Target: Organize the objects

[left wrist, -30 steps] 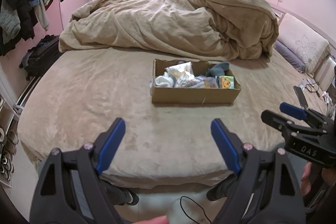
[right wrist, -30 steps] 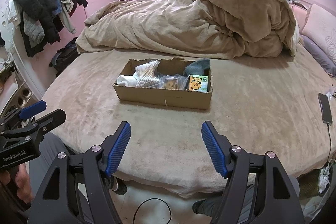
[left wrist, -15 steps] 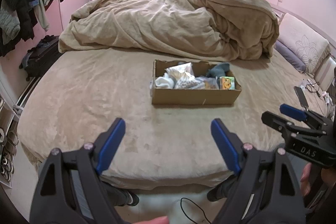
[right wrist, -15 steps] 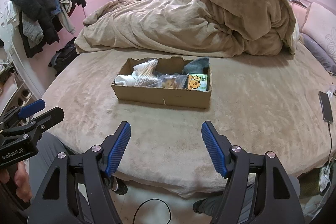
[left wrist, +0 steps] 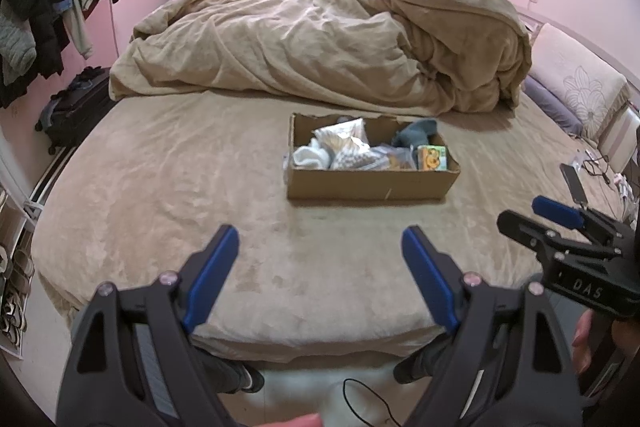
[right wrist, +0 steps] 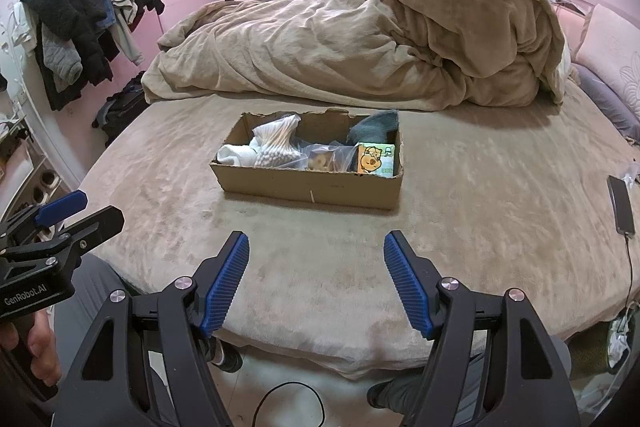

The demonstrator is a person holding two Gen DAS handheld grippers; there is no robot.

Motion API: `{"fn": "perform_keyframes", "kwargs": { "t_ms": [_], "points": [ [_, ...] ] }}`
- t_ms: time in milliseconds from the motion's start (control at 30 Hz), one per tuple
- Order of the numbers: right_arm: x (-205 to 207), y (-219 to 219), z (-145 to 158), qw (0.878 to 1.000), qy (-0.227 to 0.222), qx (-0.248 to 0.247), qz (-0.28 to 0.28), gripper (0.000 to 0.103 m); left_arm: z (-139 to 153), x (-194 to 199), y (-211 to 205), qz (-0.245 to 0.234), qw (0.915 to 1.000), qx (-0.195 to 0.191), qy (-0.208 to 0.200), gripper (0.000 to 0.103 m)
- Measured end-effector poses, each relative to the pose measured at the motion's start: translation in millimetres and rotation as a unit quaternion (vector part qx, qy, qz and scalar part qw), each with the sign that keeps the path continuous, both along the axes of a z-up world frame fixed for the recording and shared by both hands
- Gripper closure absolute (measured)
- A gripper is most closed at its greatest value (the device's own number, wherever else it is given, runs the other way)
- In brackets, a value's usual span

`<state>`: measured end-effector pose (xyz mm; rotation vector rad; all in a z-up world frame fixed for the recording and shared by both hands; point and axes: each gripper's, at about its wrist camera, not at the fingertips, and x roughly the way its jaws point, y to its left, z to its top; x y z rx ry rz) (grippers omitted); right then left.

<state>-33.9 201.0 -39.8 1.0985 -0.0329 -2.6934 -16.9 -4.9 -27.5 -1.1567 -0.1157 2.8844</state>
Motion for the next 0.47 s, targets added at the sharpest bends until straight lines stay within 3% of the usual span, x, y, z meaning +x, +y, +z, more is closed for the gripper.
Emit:
{"fn": "perform_keyframes", "kwargs": {
  "t_ms": [467],
  "points": [
    [-9.1, 4.4, -3.2, 1.0, -0.004, 0.0, -0.001, 0.03, -4.3, -11.0, 4.4, -0.008, 1.0, -0.005, 0.001, 0.018]
  ]
}}
